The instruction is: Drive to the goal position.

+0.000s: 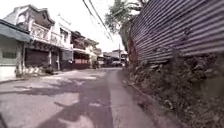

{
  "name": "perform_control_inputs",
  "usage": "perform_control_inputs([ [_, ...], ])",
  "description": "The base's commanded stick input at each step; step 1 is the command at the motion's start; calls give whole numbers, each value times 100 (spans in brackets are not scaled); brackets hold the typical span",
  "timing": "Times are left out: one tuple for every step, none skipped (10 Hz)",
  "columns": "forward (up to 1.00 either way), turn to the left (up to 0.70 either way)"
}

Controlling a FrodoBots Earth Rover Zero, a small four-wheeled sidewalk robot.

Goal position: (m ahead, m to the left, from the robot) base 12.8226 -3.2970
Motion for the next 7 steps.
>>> perform_control_inputs([
  [70, 0],
  [70, 0],
  [70, 0],
  [70, 9],
  [70, 30],
  [70, 35],
  [70, 35],
])
